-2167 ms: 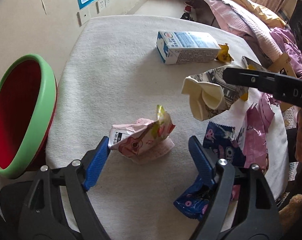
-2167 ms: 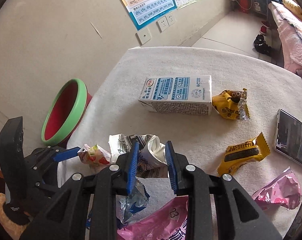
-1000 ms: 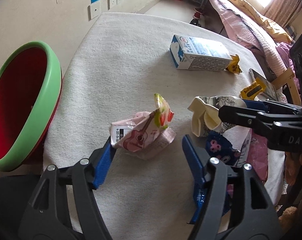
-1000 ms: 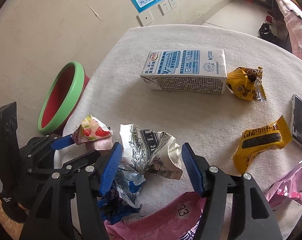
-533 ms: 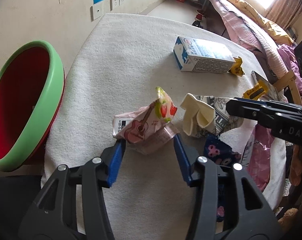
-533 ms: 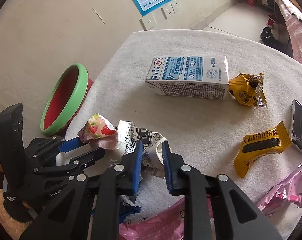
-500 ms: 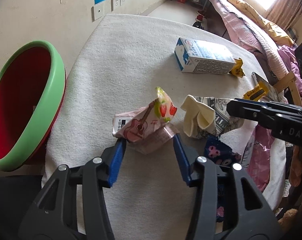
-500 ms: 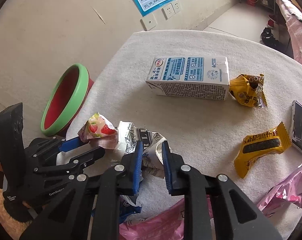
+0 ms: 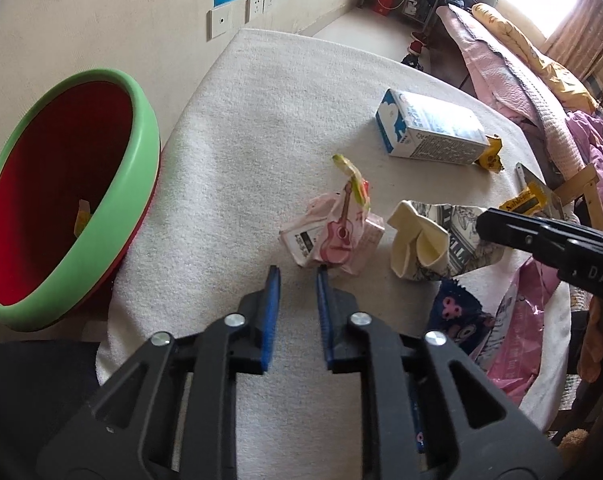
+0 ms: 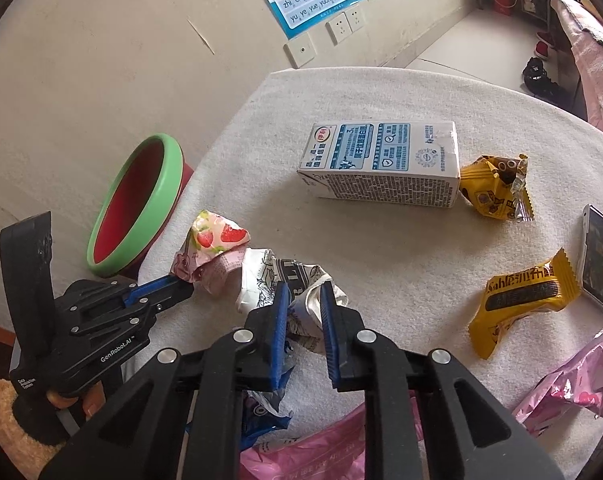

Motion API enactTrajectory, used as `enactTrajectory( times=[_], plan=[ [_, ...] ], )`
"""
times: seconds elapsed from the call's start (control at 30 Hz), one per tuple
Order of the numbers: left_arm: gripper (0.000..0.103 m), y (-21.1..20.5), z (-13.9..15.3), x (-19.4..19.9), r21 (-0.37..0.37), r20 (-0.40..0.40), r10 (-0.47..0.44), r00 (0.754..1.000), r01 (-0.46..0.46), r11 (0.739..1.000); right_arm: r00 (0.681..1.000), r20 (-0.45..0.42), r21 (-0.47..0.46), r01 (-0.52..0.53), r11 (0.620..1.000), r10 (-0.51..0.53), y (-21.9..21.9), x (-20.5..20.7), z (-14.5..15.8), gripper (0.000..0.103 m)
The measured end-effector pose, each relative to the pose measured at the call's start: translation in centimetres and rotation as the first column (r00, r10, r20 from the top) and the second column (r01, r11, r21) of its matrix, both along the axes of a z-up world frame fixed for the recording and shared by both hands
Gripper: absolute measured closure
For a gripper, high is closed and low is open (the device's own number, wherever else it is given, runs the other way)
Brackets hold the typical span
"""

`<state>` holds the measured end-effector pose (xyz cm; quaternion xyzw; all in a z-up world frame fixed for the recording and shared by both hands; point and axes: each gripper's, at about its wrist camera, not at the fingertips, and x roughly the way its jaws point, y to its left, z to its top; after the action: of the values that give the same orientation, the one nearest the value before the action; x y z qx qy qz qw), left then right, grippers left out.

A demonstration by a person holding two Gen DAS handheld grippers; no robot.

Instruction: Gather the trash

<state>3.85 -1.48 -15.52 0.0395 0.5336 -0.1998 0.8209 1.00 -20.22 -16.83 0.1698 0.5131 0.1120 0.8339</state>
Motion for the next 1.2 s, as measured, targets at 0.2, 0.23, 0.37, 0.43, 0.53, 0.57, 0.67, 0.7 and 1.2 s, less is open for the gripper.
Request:
enactTrajectory(
  times=[0.2,0.23,0.37,0.43,0.53,0.57,0.67,0.7,1.2],
  plan=[
    [0.042,-0.5,1.6,-0.1,-0.018,0.083,-0.027,0.996,0.028,0.999,1.000,-0.002,-0.001,0.002,1.000,-0.002,0.0,0.1,0.0,0.087],
    [0.041,-0.8,1.8,-0.1,-0.020,0.087,-0.043,0.995,0.045,0.999,1.000,-0.003,-0.001,0.003,1.000,-0.003,0.0,0.1,0.0,0.087],
    [0.032,-2.1,1.8,-0.2,-0.001,0.098,-0.096,0.991,0.096,0.995,1.000,-0.026,-0.002,0.013,1.000,-0.013,-0.3,0.2,-0.5,0.078],
    [0.032,-2.6,1.4,0.1,0.013,0.087,-0.108,0.990,0.107,0.994,0.999,-0.030,0.004,0.022,1.000,-0.022,-0.4,0.3,-0.6,0.065],
    [0.032,-3.0,0.7,0.9,0.011,0.065,-0.110,0.992,0.110,0.994,0.999,-0.033,0.000,0.031,1.000,-0.031,-0.6,0.3,-0.8,0.045],
    [0.032,-3.3,0.4,1.3,0.017,0.055,-0.114,0.992,0.113,0.993,0.999,-0.042,0.001,0.032,0.999,-0.032,-0.5,0.3,-1.0,0.042],
    [0.032,-3.8,-0.9,2.4,0.039,0.016,-0.117,0.993,0.117,0.992,0.997,-0.067,0.009,0.027,1.000,-0.027,-0.5,0.5,-1.8,0.039],
    [0.032,-3.9,-1.2,2.6,0.040,0.004,-0.116,0.993,0.116,0.992,0.997,-0.073,0.015,0.028,1.000,-0.026,-0.5,0.5,-2.0,0.036],
    [0.054,-2.4,-1.6,2.2,0.022,0.028,-0.056,0.998,0.055,0.998,0.999,-0.036,0.047,-0.017,0.999,0.019,0.2,0.8,-1.3,0.079]
  ],
)
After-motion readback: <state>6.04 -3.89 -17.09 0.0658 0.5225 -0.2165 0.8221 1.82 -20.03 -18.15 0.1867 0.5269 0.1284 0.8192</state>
